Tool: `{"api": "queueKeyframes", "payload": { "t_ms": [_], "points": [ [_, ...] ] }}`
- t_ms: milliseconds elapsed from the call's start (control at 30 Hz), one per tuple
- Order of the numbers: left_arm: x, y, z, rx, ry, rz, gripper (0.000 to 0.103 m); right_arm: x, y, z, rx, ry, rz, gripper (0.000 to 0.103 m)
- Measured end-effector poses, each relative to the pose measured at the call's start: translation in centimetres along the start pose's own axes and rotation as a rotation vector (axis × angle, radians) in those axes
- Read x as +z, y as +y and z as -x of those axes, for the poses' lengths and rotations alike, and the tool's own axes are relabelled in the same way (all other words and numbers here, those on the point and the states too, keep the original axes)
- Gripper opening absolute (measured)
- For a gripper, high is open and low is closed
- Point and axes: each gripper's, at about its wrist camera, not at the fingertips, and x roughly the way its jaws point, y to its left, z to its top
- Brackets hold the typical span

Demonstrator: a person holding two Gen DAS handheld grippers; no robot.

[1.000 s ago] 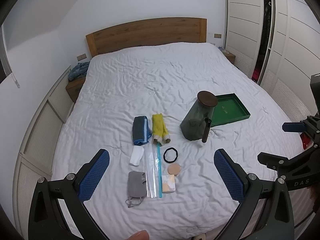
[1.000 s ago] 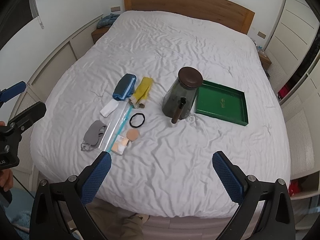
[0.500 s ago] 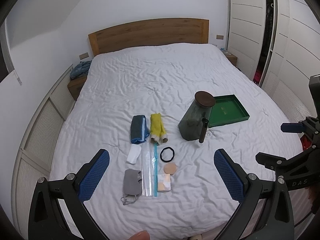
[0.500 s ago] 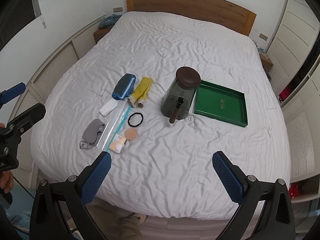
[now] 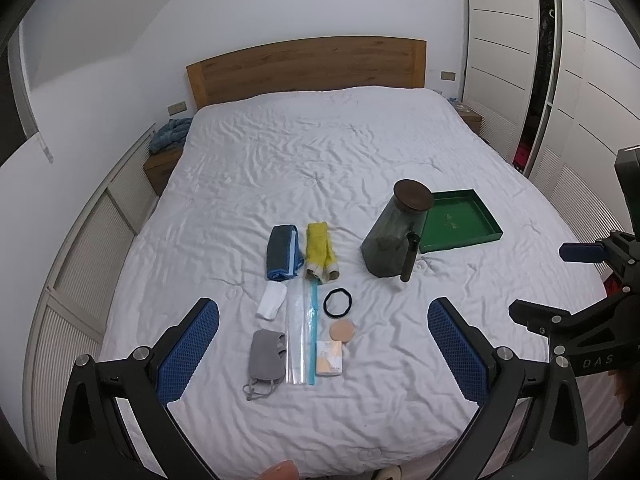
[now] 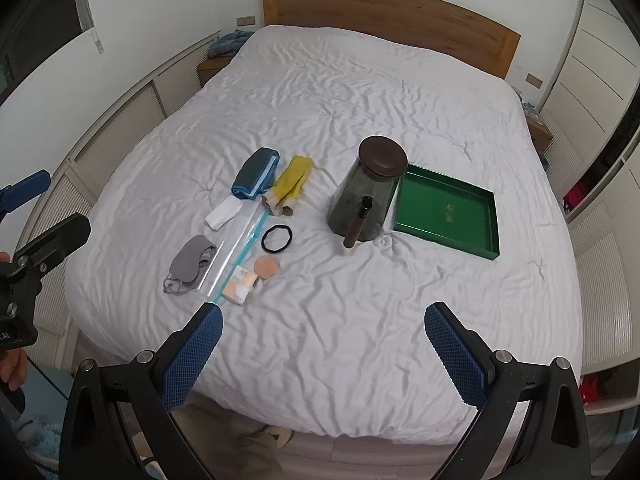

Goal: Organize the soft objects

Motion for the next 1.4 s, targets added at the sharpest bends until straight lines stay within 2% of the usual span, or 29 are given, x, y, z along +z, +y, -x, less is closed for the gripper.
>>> {"api": "queueKeyframes", "payload": {
  "t_ms": [333,800,1100,1300,1400],
  "points": [
    [-0.3,1.1,0.2,-0.028,-0.009,0.001,0.102,0.4,0.9,-0.2,-0.009,0.003,-0.01,0.103],
    [3.5,9.9,-4.1,-0.174,0.002,-0.011,0.102,6.3,8.9,-2.9,-0.069,0.013,-0.076,0.103],
    [4.6,13.1,-6.8,-0.191,-0.018,-0.064,0.102,8.9,12.5,-5.3,-0.089,0.004,-0.099,0.103],
    [5.4,13.5,-9.3,-0.202,0.016,-0.084,0.102,10.1,12.5,-8.0,-0.069,0.014,-0.114,0.103],
    [5.9,13.4,-10.8,-0.185,0.034,-0.074,0.102,11.2,12.0,-9.9,-0.058,0.018,-0.098,0.103]
  ]
}}
